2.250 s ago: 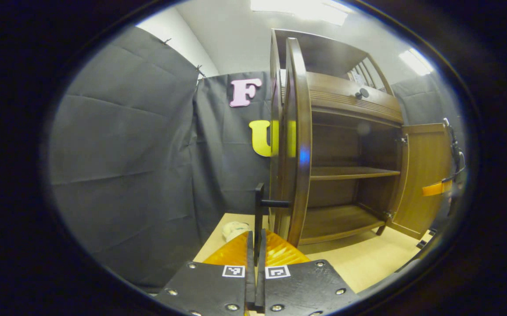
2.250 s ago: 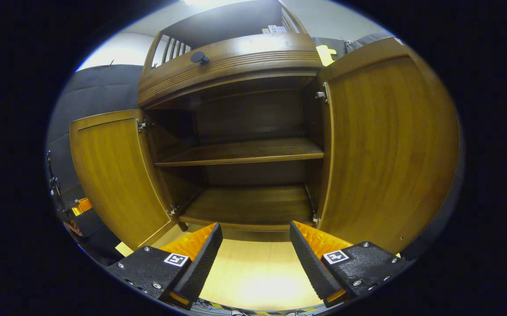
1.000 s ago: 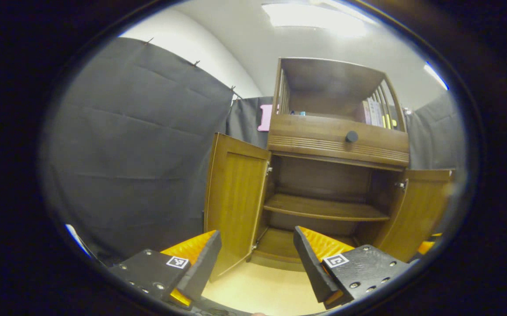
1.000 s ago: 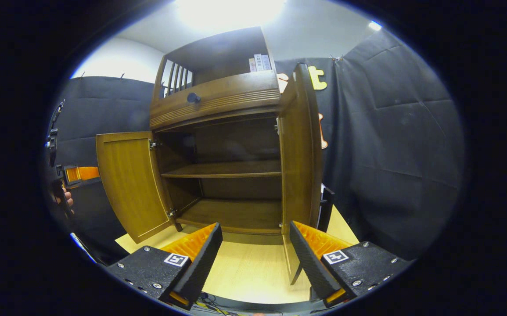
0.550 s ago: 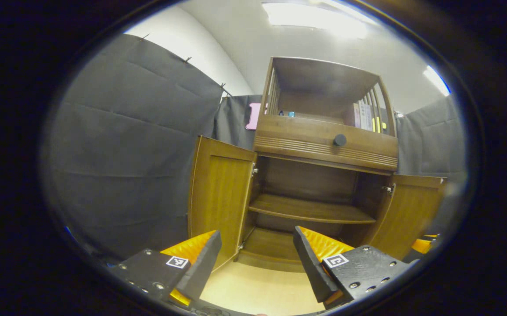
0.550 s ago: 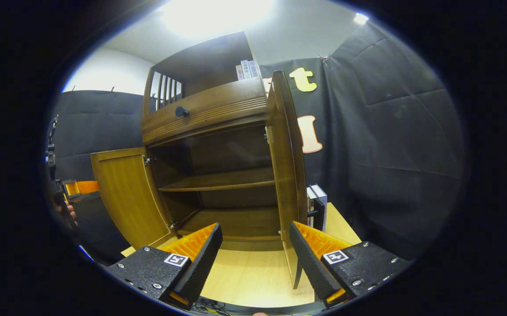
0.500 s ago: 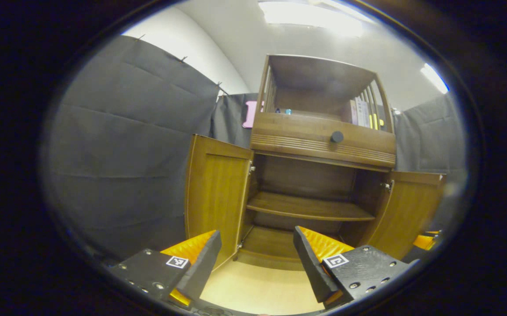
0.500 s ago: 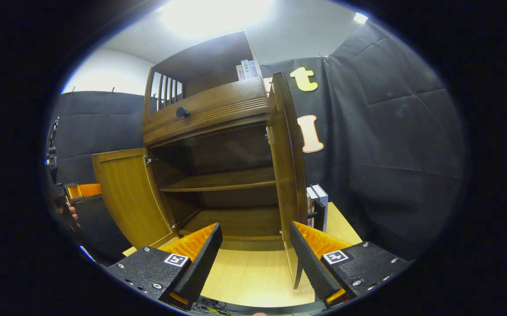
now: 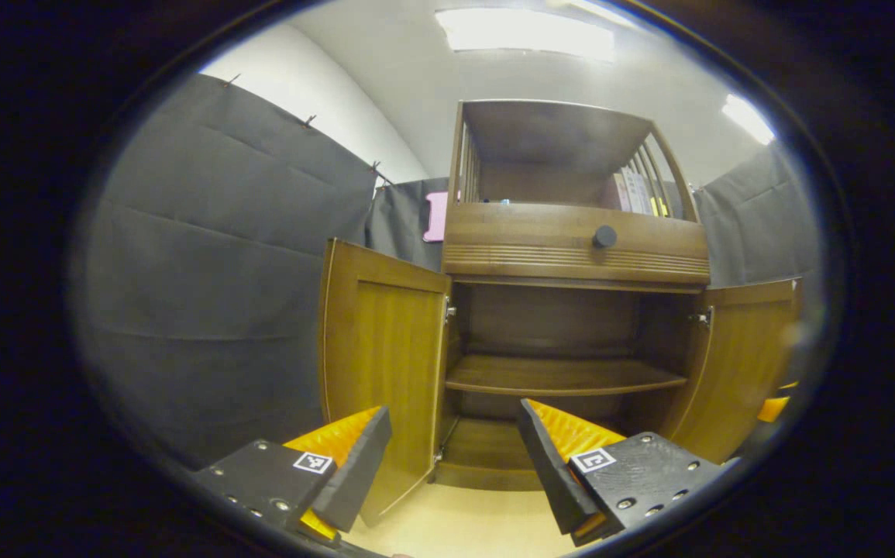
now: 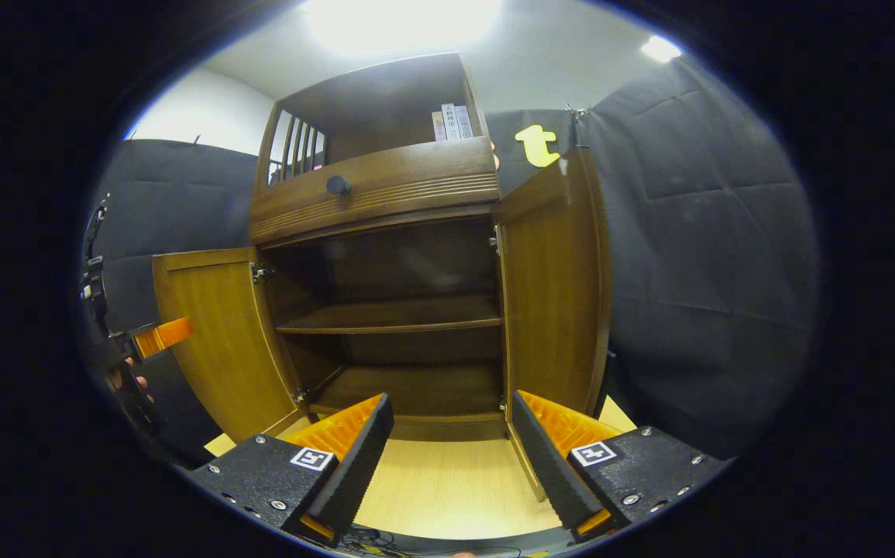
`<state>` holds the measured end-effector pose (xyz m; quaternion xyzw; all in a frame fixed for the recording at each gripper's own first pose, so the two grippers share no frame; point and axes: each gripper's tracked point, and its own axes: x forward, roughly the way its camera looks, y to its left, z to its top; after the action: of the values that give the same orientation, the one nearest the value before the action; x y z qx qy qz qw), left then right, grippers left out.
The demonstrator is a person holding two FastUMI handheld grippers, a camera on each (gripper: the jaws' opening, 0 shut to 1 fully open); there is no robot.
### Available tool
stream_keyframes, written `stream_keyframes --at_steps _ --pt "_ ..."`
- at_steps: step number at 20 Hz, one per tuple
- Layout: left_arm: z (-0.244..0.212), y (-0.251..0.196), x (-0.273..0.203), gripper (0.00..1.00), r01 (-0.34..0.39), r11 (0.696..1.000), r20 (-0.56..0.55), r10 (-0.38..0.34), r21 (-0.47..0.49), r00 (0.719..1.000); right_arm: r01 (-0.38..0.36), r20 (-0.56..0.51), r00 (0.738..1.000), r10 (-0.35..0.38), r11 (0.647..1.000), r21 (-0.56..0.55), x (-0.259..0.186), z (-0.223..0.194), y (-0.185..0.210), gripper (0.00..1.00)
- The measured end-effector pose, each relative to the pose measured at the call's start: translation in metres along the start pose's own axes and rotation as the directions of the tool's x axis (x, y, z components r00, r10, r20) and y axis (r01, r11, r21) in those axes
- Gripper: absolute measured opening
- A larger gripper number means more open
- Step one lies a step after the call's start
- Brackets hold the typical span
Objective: Open the right door of the double-door shoe cabinet with the right hand, and open the left door with the left hand.
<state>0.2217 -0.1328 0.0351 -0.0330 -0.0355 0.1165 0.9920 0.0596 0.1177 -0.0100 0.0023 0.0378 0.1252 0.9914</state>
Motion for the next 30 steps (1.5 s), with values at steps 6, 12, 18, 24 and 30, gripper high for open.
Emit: stream_keyframes --at_steps 6,12,18,24,30 --pt "-0.020 -0.002 0.005 0.99 0.109 0.994 0.004 -0.109 -0.029 0.994 0.123 0.065 0.991 -0.121 0.992 -0.037 0.002 0.016 0.042 0.92" --pt "-0.049 -0.021 0.011 0.99 0.289 0.955 0.008 -0.289 -0.067 0.957 0.233 0.116 0.968 -0.223 0.970 -0.072 -0.015 0.035 0.039 0.95" --pt "-0.068 -0.032 0.011 0.95 0.298 0.954 -0.009 -0.298 -0.013 0.954 0.237 0.112 0.967 -0.227 0.968 -0.087 -0.014 0.020 0.014 0.94" --pt "-0.092 -0.096 -0.010 0.95 0.243 0.969 -0.070 -0.246 -0.043 0.967 0.047 0.093 0.995 -0.038 0.995 -0.087 -0.005 -0.004 -0.043 0.96" --pt "-0.158 -0.199 -0.083 0.99 0.126 0.992 -0.199 -0.127 -0.017 0.972 -0.125 0.021 0.992 0.125 0.992 -0.001 -0.023 -0.060 -0.148 0.97"
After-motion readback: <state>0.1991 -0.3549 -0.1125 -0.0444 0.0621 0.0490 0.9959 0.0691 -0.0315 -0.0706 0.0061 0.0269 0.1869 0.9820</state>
